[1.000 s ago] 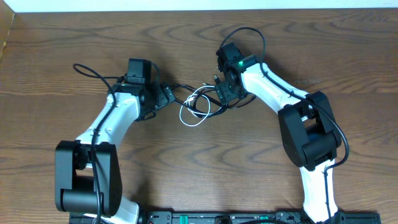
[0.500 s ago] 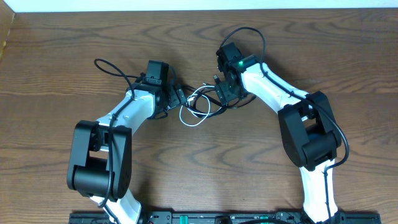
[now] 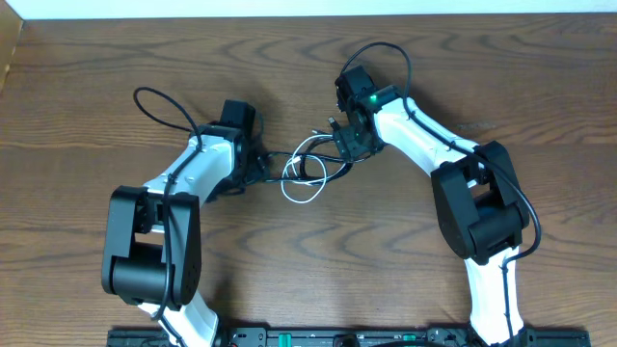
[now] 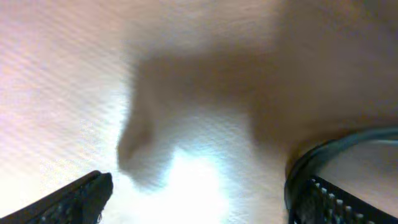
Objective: Untangle cables
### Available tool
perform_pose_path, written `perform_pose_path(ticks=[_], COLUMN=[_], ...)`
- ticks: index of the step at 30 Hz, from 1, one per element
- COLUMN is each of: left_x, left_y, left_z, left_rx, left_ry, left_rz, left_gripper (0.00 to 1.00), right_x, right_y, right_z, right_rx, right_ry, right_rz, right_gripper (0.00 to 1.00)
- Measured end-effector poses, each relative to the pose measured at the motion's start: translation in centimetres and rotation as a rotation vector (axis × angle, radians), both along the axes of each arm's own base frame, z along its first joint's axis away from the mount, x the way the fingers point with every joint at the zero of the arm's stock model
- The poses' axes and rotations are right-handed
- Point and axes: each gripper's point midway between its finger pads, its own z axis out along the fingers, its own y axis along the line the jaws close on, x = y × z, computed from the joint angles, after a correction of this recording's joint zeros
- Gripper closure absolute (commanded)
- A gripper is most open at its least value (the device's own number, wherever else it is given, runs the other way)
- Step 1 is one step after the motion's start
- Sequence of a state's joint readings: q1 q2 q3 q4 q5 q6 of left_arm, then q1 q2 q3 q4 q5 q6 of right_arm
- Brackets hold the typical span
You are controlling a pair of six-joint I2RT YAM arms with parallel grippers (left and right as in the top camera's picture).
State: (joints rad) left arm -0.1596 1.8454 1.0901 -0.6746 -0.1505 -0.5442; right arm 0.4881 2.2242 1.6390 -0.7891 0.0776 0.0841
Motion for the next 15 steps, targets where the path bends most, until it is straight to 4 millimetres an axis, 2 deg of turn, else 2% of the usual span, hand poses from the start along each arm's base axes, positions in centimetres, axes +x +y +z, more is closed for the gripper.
perform_pose_path(ticks=[6, 11, 15], left_x=[-0.9, -2.3, -3.3], left_y=[3.4, 7.4, 9.3], left_z=[0.5, 0.6, 0.6], left_rx=[0.101, 0.116, 0.094], left_ry=[0.033, 0.077, 0.11], left_rz=[0.057, 0.171, 0.229], left_gripper=[0.02, 0.02, 0.02], right_x=[-0.1, 0.0, -0.1], right_y=[-0.1, -0.2, 0.6], right_z=[0.0, 0.0, 0.0], right_rx=[-0.006, -0.014, 0.015], right_ry=[0.003, 0.0, -0.001], right_rz=[0.009, 0.009, 0.019], right_gripper=[0.13, 0.11, 0.11])
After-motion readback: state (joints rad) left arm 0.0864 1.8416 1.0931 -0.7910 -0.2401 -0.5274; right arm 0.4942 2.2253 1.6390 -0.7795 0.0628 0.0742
